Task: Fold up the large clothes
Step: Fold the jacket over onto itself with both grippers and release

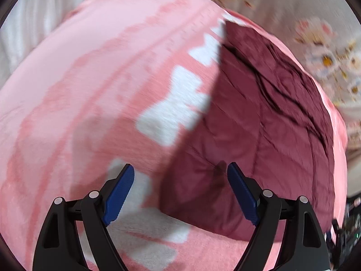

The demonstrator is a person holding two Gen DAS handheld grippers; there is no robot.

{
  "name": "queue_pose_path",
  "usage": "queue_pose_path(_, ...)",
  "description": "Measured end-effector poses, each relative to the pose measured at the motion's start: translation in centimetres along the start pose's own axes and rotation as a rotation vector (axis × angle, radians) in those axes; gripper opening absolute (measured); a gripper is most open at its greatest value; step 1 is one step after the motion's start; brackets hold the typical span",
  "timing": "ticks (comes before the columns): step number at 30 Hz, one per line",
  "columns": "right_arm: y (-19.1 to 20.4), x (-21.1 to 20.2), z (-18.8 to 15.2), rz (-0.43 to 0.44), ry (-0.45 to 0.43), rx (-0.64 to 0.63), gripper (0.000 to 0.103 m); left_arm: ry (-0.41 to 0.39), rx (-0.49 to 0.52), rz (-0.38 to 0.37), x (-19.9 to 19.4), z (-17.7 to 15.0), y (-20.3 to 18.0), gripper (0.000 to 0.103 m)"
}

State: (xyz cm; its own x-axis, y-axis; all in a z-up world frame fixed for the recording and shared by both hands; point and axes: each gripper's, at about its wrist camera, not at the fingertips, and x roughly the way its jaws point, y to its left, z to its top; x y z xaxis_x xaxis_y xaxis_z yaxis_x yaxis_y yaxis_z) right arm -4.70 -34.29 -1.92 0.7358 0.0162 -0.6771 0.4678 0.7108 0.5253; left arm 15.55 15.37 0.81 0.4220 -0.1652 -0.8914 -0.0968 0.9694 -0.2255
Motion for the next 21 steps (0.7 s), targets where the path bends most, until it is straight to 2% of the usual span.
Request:
queue_pose_path(3,-0.4,0.0,-0.1,0.011,-0.005,0.018,0.070,0.013,-0.007,-0.006,0.5,-0.3,0.3,0.082)
queue_pose_path(6,-0.4,0.0,-0.3,0.017,-0.003,0.024,0.052,0.008,0.055,0.000,0.4,-0.7,-0.7,0.079)
queue_pose_path(7,-0.4,0.1,-0.3,0.030,0.004,0.030,0.037,0.009,0.065,-0.021,0.4,-0.7,-1.0,0.065)
queue_pose_path(8,-0.5,0.0,-0.5,0.041,0.007,0.038,0.021,0.019,0.073,-0.053,0.4,-0.9,-1.4,0.056)
queue_pose_path(10,-0.3,-0.4,-0.5,0.069,-0.005,0.049,0.009,0.029,0.082,-0.077,0.3,-0.9,-1.9,0.021)
queue_pose_path(12,0.4,-1.5,-0.5,0.086,-0.032,0.023,0.005,0.017,0.100,-0.098,-0.7,-1.1,-2.5,0.006)
queue_pose_path(17,2.8,-6.5,-1.2,0.095,-0.119,-0.104,0.003,-0.054,0.143,-0.165,-5.8,-2.0,-2.3,0.003)
queue_pose_path(21,3.3,-13.0,-3.3,0.132,-0.206,-0.209,0.003,-0.121,0.176,-0.248,-12.4,-4.3,-0.1,0.002)
